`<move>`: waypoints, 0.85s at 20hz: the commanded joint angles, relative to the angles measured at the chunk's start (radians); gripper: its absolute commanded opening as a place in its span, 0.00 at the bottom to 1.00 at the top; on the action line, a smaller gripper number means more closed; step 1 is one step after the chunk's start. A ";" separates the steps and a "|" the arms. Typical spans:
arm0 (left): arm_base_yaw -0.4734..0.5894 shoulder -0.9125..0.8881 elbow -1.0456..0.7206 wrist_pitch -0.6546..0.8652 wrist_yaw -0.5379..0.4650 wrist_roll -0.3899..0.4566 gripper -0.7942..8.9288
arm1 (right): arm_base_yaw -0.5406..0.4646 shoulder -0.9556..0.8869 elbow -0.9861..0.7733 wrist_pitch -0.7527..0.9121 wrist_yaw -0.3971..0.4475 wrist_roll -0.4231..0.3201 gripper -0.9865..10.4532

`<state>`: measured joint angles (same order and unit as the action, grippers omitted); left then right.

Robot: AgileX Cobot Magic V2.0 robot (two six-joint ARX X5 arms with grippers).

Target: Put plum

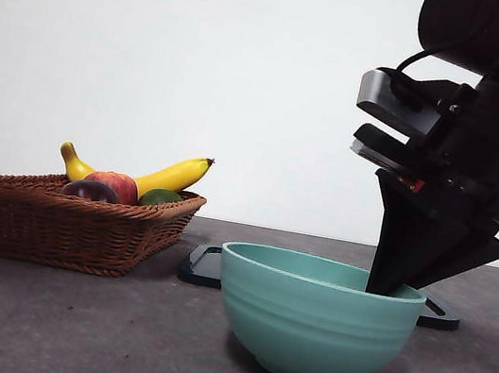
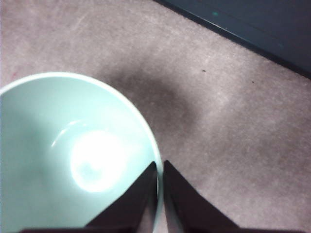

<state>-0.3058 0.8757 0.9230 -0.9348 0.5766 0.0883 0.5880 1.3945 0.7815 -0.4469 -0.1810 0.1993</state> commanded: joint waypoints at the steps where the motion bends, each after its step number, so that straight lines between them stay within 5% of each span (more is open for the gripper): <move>1: -0.004 0.005 0.019 0.007 0.007 0.011 0.49 | 0.007 0.017 0.004 0.004 0.000 0.011 0.10; 5: -0.004 0.005 0.019 0.007 0.007 0.011 0.49 | 0.008 0.006 0.006 0.002 -0.001 0.011 0.25; 17: -0.004 0.005 0.019 0.008 0.007 0.011 0.49 | 0.007 -0.275 0.108 -0.167 -0.008 0.013 0.25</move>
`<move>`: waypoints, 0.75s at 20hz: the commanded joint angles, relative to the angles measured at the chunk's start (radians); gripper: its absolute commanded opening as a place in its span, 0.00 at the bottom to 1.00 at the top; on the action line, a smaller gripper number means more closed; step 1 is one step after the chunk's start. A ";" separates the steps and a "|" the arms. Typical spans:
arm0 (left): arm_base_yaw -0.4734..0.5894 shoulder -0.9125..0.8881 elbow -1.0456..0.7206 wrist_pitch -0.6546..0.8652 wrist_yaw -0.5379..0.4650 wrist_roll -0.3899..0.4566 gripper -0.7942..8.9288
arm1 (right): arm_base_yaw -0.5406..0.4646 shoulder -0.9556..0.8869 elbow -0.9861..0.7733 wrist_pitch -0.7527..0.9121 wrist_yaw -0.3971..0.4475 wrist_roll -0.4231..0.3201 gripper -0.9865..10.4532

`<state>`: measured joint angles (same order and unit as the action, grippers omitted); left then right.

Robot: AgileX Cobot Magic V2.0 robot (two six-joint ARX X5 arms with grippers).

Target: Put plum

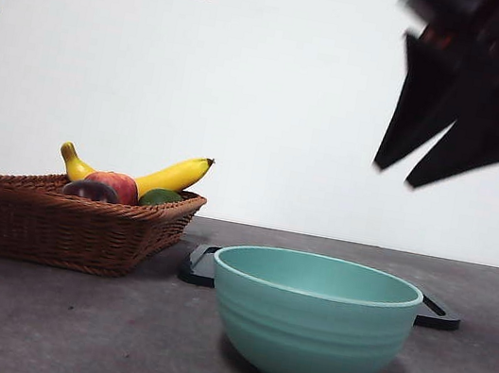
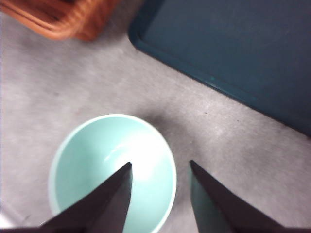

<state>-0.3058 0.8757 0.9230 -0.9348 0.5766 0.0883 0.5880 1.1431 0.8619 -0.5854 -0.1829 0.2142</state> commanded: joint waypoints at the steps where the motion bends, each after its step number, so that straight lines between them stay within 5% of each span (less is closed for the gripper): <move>1: -0.004 0.005 0.019 0.008 0.007 0.011 0.49 | 0.007 -0.055 0.035 -0.055 -0.023 -0.011 0.25; 8: -0.004 0.005 0.019 0.007 0.007 0.011 0.49 | 0.007 -0.282 0.037 -0.273 -0.135 -0.046 0.25; 15: -0.004 0.005 0.019 0.006 0.007 0.008 0.49 | 0.007 -0.413 0.037 -0.432 -0.135 -0.100 0.25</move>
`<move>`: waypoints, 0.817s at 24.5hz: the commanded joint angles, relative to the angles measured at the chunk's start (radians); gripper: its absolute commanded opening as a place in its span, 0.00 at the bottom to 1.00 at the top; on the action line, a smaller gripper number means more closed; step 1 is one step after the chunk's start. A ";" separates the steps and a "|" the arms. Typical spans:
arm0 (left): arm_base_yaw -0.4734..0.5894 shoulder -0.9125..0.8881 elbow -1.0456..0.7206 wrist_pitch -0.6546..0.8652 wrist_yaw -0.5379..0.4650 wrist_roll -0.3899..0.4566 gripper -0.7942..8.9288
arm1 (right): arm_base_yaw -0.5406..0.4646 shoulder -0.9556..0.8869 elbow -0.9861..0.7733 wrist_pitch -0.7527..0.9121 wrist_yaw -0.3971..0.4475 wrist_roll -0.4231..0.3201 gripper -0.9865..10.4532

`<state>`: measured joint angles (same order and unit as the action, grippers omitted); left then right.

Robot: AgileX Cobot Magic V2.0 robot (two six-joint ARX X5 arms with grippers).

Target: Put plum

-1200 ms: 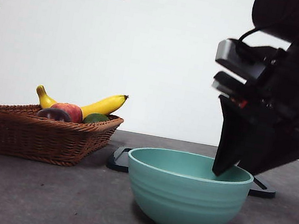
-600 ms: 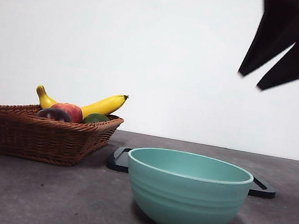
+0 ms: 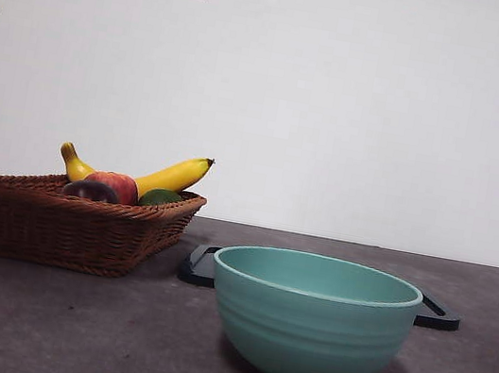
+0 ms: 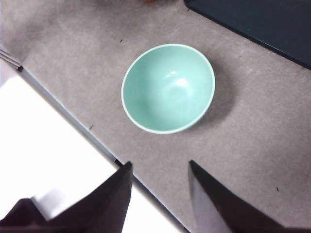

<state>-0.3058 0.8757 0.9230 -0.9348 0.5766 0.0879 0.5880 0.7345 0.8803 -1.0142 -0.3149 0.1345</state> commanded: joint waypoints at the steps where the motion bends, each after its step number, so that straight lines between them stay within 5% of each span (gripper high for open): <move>1: -0.004 0.005 0.019 0.007 0.007 0.008 0.49 | 0.007 -0.011 0.018 -0.005 -0.003 -0.020 0.25; 15: -0.004 0.005 0.019 0.007 0.007 0.008 0.49 | 0.007 -0.024 0.018 -0.004 0.001 -0.019 0.25; 20: -0.004 0.005 0.019 0.007 0.007 0.008 0.25 | 0.007 -0.024 0.018 -0.005 0.000 -0.020 0.13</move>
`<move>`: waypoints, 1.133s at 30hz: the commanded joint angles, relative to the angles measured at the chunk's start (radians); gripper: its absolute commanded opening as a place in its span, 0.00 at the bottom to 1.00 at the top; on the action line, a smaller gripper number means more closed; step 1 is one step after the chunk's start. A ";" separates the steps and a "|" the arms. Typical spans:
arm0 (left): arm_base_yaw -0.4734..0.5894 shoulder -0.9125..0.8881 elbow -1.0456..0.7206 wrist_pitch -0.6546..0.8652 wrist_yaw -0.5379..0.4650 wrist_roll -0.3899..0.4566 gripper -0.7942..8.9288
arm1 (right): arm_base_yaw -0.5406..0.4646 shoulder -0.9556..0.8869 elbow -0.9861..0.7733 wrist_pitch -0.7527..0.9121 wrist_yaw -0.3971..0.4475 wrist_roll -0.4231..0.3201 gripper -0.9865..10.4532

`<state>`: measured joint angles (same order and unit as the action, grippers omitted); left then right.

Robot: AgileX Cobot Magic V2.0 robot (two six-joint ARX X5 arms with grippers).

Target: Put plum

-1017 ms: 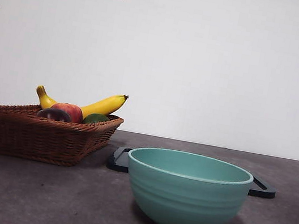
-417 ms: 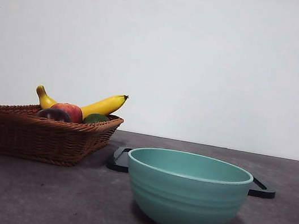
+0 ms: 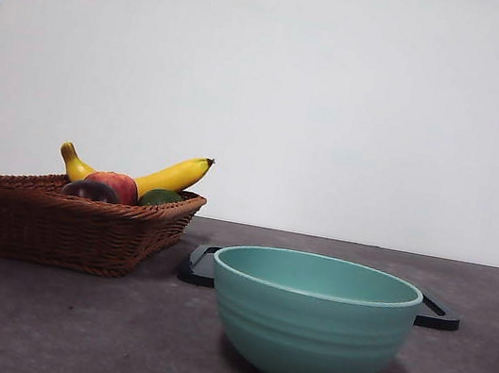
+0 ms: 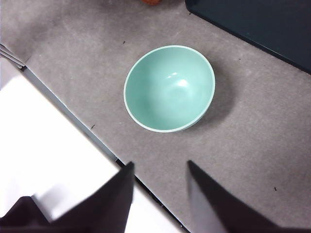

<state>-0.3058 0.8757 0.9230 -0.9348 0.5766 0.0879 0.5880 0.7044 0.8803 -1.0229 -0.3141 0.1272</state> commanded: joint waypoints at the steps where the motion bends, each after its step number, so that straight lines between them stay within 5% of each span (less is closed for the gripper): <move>1: -0.004 0.005 0.019 0.007 0.007 0.008 0.18 | 0.007 0.006 0.018 0.004 0.000 -0.013 0.09; 3: -0.004 0.005 0.019 0.007 0.007 0.008 0.08 | 0.007 0.006 0.018 0.004 0.000 -0.013 0.09; 34: -0.004 0.004 0.019 0.028 0.002 0.014 0.09 | 0.007 0.005 0.018 0.006 0.000 -0.010 0.09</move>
<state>-0.3058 0.8757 0.9230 -0.9257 0.5751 0.0887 0.5880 0.7044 0.8803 -1.0218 -0.3138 0.1272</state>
